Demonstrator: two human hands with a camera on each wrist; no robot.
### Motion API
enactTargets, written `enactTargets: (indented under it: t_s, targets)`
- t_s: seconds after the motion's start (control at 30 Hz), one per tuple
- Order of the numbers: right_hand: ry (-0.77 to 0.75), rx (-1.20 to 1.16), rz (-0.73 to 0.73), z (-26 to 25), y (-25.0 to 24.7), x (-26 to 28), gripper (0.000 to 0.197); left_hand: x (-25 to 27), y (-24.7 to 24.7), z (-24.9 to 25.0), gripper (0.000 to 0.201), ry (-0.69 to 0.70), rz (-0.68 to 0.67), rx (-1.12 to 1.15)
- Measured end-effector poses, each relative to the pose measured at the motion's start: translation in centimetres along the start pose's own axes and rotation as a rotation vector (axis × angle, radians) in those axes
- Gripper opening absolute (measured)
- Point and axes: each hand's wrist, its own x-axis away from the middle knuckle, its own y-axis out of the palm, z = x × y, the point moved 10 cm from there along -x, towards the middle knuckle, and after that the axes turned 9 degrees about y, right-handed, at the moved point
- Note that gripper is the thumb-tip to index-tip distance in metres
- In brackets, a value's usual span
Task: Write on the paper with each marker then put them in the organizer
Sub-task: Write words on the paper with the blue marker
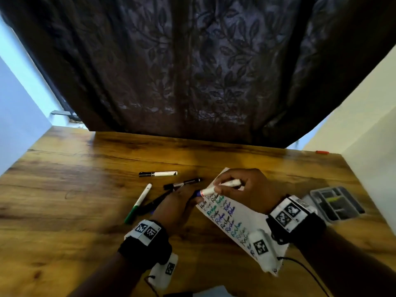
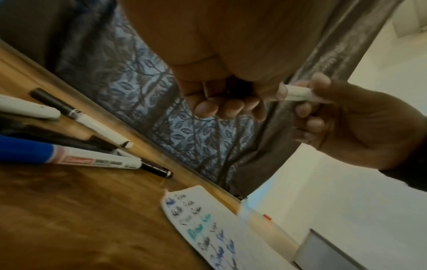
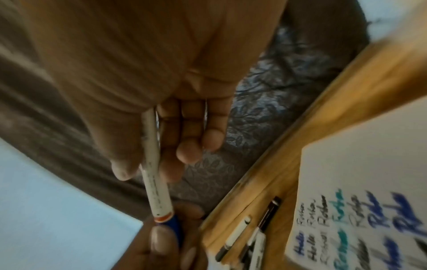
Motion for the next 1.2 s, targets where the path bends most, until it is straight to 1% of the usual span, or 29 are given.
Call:
enactTargets:
  t_s: [0.03,0.1,0.13,0.17,0.2,0.27,0.3,0.33,0.37,0.4,0.43,0.47,0.5,0.53,0.6,0.67,0.73,0.8,0.9,0.97,1.07,1.2]
  targets:
    - [0.035,-0.099,-0.012,1.0,-0.5,0.6,0.013,-0.5,0.6,1.3,0.030,0.009,-0.006,-0.021]
    - [0.098,-0.188,-0.074,2.9,-0.2,1.9,0.008,-1.9,2.2,4.5,0.024,0.060,-0.023,-0.034]
    - [0.130,-0.233,-0.102,3.9,0.1,2.7,0.013,-2.6,2.7,6.1,0.021,0.052,0.002,0.013]
    - [0.145,-0.328,-0.110,4.7,0.1,3.2,0.024,-3.1,3.6,7.3,0.021,0.032,-0.023,0.042]
    - [0.140,-0.423,-0.097,5.2,-0.3,3.7,0.031,-3.6,4.5,8.4,0.023,0.047,-0.065,0.075]
    - [0.079,-0.541,-0.079,5.7,-2.1,5.2,0.041,-3.8,6.2,10.2,0.025,0.076,-0.216,0.083]
    - [0.058,-0.594,-0.062,5.9,-3.4,6.2,0.045,-3.7,6.4,10.3,0.026,0.099,-0.266,0.038]
    - [0.042,-0.641,0.003,6.6,-5.6,7.0,0.048,-3.6,6.2,9.3,0.029,0.092,-0.291,0.004]
    - [0.049,-0.709,0.083,7.9,-7.8,7.6,0.049,-3.4,5.9,7.6,0.035,0.036,-0.304,-0.025]
    - [0.072,-0.762,0.167,9.6,-10.5,8.3,0.050,-3.1,5.6,5.5,0.040,-0.048,-0.301,-0.031]
    - [0.106,-0.777,0.242,11.1,-12.9,9.0,0.051,-2.2,5.2,2.9,0.040,-0.169,-0.317,-0.021]
    - [0.116,-0.746,0.292,12.4,-14.8,9.4,0.053,-1.2,5.0,1.2,0.034,-0.246,-0.337,-0.031]
    - [0.115,-0.713,0.299,13.1,-16.0,9.6,0.055,-0.4,4.8,0.3,0.028,-0.284,-0.347,-0.073]
    - [0.103,-0.693,0.270,13.4,-16.2,9.7,0.056,0.0,4.8,-0.2,0.028,-0.312,-0.327,-0.092]
    - [0.081,-0.719,0.205,13.4,-14.6,9.3,0.048,-0.1,5.2,-0.4,0.028,-0.364,-0.263,-0.140]
    - [0.061,-0.762,0.151,13.8,-11.8,8.6,0.030,-0.8,6.7,-0.3,0.029,-0.432,-0.211,-0.106]
    - [0.063,-0.726,0.098,14.5,-8.8,7.6,0.020,-1.9,8.6,-0.5,0.040,-0.483,-0.201,-0.081]
    - [0.125,-0.693,0.071,15.9,-6.0,6.5,0.013,-2.8,10.3,-1.1,0.053,-0.517,-0.205,-0.049]
    - [0.199,-0.667,0.063,17.7,-2.3,5.4,0.010,-2.7,12.4,-3.0,0.065,-0.592,-0.294,-0.120]
    - [0.211,-0.614,0.050,18.7,-0.5,4.8,0.011,-1.9,13.1,-4.2,0.066,-0.626,-0.338,-0.191]
    - [0.242,-0.569,0.033,20.7,1.5,3.9,0.013,-1.5,13.4,-5.1,0.059,-0.634,-0.296,-0.196]
    - [0.262,-0.403,0.071,22.8,2.5,3.6,0.012,-1.2,13.6,-5.9,0.065,-0.644,-0.247,-0.181]
